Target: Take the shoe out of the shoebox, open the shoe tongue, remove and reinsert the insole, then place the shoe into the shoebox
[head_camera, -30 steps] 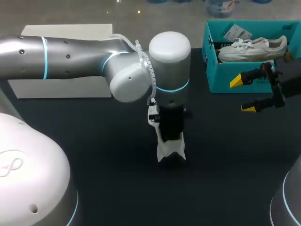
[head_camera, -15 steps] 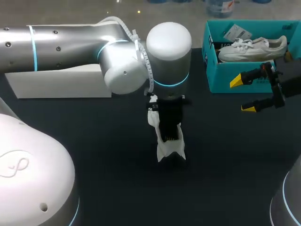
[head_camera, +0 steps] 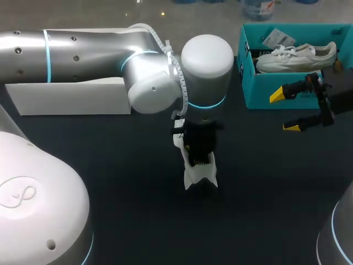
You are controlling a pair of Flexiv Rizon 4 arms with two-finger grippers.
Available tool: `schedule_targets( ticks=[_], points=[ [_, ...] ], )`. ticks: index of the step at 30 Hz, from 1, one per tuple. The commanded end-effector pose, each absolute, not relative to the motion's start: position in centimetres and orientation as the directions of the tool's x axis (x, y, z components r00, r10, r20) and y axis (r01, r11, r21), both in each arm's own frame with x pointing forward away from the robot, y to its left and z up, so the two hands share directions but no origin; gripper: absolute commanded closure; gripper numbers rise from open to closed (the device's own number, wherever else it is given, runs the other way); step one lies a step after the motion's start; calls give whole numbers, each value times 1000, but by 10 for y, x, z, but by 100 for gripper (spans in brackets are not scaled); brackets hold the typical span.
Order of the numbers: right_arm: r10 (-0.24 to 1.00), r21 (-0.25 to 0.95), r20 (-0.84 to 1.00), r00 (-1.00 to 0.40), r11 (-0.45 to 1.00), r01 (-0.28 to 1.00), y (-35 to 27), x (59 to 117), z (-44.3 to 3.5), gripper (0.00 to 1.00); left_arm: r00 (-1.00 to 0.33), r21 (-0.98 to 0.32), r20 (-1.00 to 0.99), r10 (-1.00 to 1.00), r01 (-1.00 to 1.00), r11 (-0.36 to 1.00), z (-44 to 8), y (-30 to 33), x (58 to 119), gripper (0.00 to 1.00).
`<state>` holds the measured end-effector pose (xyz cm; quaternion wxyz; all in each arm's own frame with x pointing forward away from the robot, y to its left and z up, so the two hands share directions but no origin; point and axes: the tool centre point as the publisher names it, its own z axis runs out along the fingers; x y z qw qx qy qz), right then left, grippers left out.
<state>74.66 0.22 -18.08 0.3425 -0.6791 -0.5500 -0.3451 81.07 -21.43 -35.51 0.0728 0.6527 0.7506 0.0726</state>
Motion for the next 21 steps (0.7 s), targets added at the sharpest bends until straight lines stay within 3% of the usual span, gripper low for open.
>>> schedule_targets(
  ticks=[1, 21],
  points=[
    [514, -87, 843, 158, -161, 983, 3, 747, -181, 0, -146, 198, -18, 989, 969, 146, -350, -214, 811, 0],
    [514, -87, 843, 158, -161, 983, 3, 747, -181, 0, -182, 194, -8, 983, 964, 180, -334, -213, 840, 0]
  ],
)
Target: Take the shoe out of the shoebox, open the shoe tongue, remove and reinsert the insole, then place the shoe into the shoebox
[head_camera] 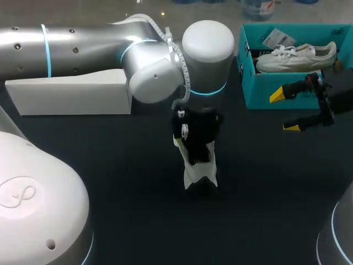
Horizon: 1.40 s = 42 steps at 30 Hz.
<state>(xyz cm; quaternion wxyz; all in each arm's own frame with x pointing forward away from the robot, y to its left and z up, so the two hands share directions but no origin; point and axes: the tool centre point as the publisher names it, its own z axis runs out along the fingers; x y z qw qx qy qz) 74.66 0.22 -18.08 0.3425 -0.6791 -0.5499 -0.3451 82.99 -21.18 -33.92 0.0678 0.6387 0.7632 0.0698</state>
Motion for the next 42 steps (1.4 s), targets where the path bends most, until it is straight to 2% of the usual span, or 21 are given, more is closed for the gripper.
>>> schedule_targets(
  ticks=[1, 5, 6, 7, 9, 24, 28, 35, 42],
  points=[
    [514, -87, 843, 158, -161, 983, 3, 747, -181, 0, -189, 196, -11, 982, 963, 188, -331, -212, 843, 0],
    [514, -87, 843, 158, -161, 983, 3, 747, -181, 0, -212, 215, -29, 977, 953, 213, -321, -209, 856, 0],
    [514, -87, 843, 158, -161, 983, 3, 747, -181, 0, -218, 222, -35, 975, 950, 220, -318, -208, 859, 6],
    [514, -87, 843, 158, -161, 983, 3, 747, -181, 0, -222, 225, -39, 974, 948, 225, -315, -207, 862, 22],
    [514, -87, 843, 158, -161, 983, 3, 747, -181, 0, -229, 227, -50, 972, 945, 234, -309, -204, 865, 100],
    [514, -87, 843, 158, -161, 983, 3, 747, -181, 0, -242, 202, -7, 970, 950, 238, -312, -188, 858, 100],
    [514, -87, 843, 158, -161, 983, 3, 747, -181, 0, -253, 153, 37, 967, 957, 245, -321, -188, 847, 100],
    [514, -87, 843, 158, -161, 983, 3, 747, -181, 0, -324, 92, 80, 943, 944, 317, -333, -196, 821, 100],
    [514, -87, 843, 158, -161, 983, 3, 747, -181, 0, -394, 126, 10, 919, 912, 390, -309, -198, 836, 100]
  ],
)
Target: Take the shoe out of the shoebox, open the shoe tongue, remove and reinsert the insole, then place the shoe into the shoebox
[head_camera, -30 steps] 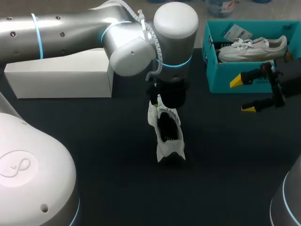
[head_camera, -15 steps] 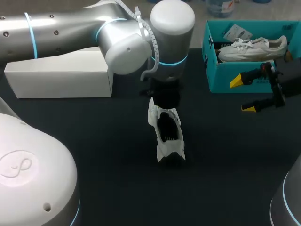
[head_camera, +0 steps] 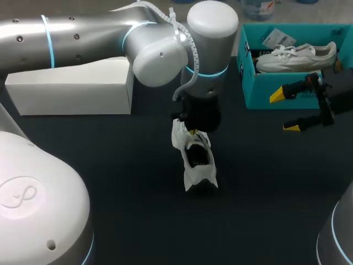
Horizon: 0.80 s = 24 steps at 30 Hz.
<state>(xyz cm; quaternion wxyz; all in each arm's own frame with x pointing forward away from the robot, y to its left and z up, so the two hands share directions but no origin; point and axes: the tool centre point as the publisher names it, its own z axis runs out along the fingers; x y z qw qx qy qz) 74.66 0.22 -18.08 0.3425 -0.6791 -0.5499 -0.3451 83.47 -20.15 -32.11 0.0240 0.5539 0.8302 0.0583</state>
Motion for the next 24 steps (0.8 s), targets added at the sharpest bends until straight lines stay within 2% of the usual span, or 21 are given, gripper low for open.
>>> schedule_targets(
  ticks=[1, 9, 12, 15, 24],
  points=[
    [514, -87, 843, 158, -161, 983, 3, 747, -181, 0, -393, 126, 9, 919, 913, 389, -310, -199, 837, 100],
    [514, -87, 843, 158, -161, 983, 3, 747, -181, 0, -411, 86, 98, 906, 911, 404, -334, -200, 819, 100],
    [514, -87, 843, 158, -161, 983, 3, 747, -181, 0, -442, 88, 95, 892, 896, 435, -329, -199, 817, 100],
    [514, -87, 843, 158, -161, 983, 3, 747, -181, 0, -536, 129, 29, 844, 839, 528, -315, -199, 821, 100],
    [514, -87, 843, 158, -161, 983, 3, 747, -181, 0, -536, 129, 29, 844, 839, 528, -315, -199, 821, 100]
  ],
)
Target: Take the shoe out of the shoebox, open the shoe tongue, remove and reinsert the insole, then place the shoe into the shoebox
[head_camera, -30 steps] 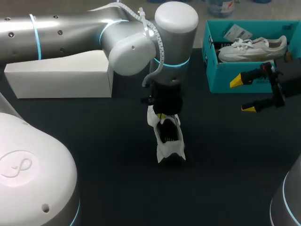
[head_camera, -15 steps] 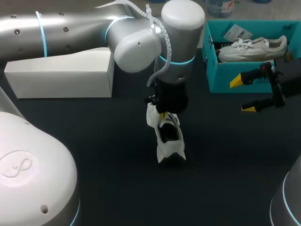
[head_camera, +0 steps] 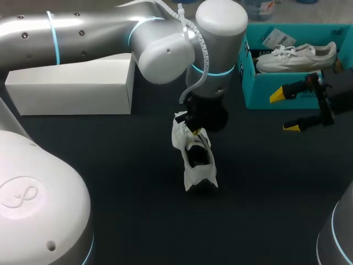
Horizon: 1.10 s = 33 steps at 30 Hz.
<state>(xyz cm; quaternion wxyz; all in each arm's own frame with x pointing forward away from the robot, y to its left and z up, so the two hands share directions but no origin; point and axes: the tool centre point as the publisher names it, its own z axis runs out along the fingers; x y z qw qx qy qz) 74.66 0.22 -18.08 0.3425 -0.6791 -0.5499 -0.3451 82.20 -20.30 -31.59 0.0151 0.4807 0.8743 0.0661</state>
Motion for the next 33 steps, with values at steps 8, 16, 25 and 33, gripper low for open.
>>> schedule_targets(
  ticks=[8, 16, 25, 33],
  points=[
    [514, -87, 843, 158, -161, 983, 3, 747, -181, 0, -872, 82, 53, 486, 489, 868, -304, -198, 816, 100],
    [514, -87, 843, 158, -161, 983, 3, 747, -181, 0, -995, 118, 95, -12, 0, 993, -286, -184, 794, 100],
    [514, -87, 843, 158, -161, 983, 3, 747, -181, 0, -995, 118, 95, -12, 0, 993, -286, -184, 794, 100],
    [514, -87, 843, 158, -161, 983, 3, 747, -181, 0, -966, -29, 133, -220, -225, 974, -272, -190, 766, 100]
  ],
)
